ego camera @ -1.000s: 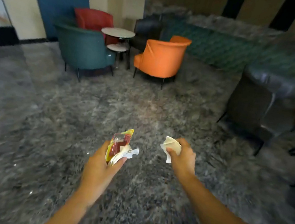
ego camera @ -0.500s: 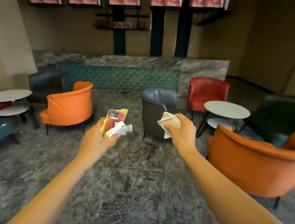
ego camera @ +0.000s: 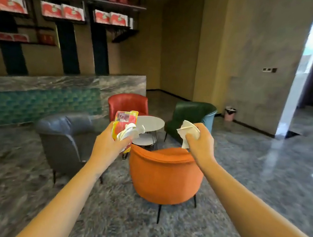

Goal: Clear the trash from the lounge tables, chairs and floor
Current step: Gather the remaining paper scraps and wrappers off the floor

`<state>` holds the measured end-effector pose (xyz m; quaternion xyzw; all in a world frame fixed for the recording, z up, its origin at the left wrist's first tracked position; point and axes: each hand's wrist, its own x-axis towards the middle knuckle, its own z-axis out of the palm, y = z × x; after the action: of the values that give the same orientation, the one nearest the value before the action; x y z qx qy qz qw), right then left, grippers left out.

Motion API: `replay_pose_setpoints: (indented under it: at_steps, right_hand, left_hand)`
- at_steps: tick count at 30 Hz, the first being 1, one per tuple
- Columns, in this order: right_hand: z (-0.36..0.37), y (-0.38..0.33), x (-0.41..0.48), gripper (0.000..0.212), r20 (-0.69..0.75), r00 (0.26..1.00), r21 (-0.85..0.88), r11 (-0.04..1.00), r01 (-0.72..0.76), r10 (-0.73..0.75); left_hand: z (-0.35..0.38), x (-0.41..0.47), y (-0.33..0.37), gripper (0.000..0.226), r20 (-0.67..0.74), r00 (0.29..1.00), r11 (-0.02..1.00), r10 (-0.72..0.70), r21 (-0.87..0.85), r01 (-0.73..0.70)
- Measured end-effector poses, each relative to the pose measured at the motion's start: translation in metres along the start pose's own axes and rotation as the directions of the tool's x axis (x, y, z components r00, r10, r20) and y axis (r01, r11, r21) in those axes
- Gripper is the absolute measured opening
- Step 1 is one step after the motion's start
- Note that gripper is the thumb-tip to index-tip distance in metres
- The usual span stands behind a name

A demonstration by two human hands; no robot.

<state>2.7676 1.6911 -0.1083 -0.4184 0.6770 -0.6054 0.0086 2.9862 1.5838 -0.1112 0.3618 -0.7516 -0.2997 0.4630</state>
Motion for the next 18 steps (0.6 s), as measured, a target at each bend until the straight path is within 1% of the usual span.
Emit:
replay_pose_setpoints:
  at_steps: [2,5,7,10,13,18]
  right_hand:
    - [-0.033,0.032,0.024,0.016,-0.049,0.998,-0.037,0.999,-0.028,0.027]
    - [-0.079,0.079,0.057,0.015,-0.129,0.99,-0.108,0.992,-0.072,0.058]
    - [-0.106,0.109,0.079,0.015,-0.178,0.981,-0.14,0.984,-0.108,0.082]
    - [-0.142,0.156,0.116,0.017,-0.24,0.967,-0.209,0.969,-0.135,0.083]
    - [-0.17,0.201,0.167,0.015,-0.298,0.953,-0.275,0.95,-0.146,0.06]
    - [-0.199,0.262,0.283,0.011,-0.382,0.924,-0.333,0.927,-0.171,0.033]
  left_hand:
    - [0.058,0.021,0.012,0.042,0.044,0.999,0.998,0.03,-0.054,-0.028]
    - [0.146,0.05,0.025,0.043,0.135,0.987,0.989,0.088,-0.131,-0.071]
    - [0.203,0.07,0.029,0.04,0.19,0.976,0.981,0.103,-0.179,-0.068]
    - [0.289,0.101,0.034,0.043,0.283,0.953,0.965,0.111,-0.26,-0.035]
    - [0.374,0.146,0.037,0.033,0.352,0.929,0.958,0.113,-0.288,-0.007]
    - [0.499,0.247,0.053,0.035,0.418,0.893,0.953,0.169,-0.302,-0.039]
